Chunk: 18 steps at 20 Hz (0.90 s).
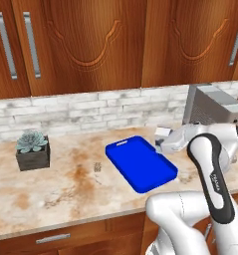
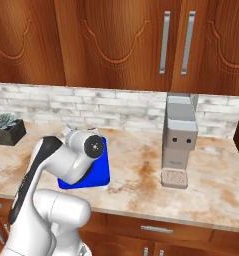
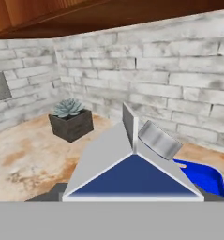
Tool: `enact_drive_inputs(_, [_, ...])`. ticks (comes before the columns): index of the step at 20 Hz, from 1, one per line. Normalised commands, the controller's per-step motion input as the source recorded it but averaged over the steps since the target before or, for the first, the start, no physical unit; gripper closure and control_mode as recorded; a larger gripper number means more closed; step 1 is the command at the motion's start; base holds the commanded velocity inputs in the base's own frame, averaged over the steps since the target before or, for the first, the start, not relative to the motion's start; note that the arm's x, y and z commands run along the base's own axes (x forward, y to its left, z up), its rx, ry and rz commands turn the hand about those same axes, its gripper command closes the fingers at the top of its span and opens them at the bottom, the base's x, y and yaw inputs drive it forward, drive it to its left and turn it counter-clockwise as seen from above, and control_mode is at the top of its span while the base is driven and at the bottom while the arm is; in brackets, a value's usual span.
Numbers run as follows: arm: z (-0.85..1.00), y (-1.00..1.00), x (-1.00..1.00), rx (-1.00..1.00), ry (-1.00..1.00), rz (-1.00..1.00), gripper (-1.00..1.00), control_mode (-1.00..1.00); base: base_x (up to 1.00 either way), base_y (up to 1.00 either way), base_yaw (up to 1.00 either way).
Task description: Take out the milk from the fridge and place it on the tray on the counter. Then take the sugar cube near the tray and place it in the tray.
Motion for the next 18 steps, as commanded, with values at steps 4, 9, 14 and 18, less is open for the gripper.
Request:
enact_drive_inputs(4, [-0.62, 0.26, 0.63, 0.05, -0.01, 0.03, 1.0, -1.0, 0.0, 0.0, 0.0])
enact_drive_inputs(9, [-0.56, 0.24, 0.4, 0.02, -0.01, 0.11, 1.0, -1.0, 0.0, 0.0, 0.0])
enact_drive_inputs(14, [-0.46, 0.09, 0.4, 0.08, -0.07, 0.07, 1.0, -1.0, 0.0, 0.0, 0.0])
enact_drive_inputs(18, [-0.49, 0.18, 0.76, 0.01, -0.05, 0.08, 1.0, -1.0, 0.0, 0.0, 0.0])
